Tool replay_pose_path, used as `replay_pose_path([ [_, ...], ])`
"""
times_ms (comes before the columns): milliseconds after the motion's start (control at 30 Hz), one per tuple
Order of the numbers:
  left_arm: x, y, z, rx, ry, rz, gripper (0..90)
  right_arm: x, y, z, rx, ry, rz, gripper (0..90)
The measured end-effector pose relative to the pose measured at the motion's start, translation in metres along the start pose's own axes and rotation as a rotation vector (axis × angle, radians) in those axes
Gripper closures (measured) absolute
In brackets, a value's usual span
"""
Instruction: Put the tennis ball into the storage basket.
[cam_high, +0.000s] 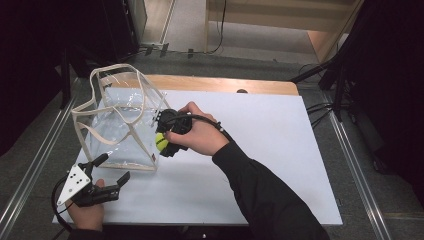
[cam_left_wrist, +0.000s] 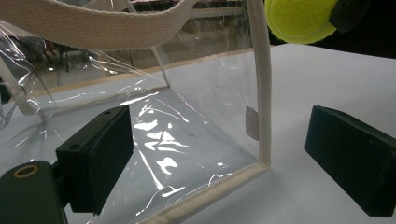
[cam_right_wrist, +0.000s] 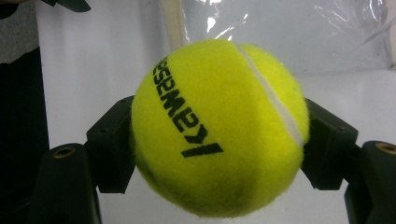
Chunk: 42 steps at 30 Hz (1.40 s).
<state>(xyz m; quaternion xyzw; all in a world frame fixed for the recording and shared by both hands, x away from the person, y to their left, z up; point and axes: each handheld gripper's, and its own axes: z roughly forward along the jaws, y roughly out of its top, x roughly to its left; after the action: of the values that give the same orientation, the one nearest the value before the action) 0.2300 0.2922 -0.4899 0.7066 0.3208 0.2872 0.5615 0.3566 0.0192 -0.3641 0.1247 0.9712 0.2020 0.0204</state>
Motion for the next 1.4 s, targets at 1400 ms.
replay_pose_path([
  [1400, 0.001, 0.000, 0.000, -0.004, 0.003, -0.002, 8.3, -0.010, 0.038, -0.048, -0.007, 0.012, -0.040, 23.6],
])
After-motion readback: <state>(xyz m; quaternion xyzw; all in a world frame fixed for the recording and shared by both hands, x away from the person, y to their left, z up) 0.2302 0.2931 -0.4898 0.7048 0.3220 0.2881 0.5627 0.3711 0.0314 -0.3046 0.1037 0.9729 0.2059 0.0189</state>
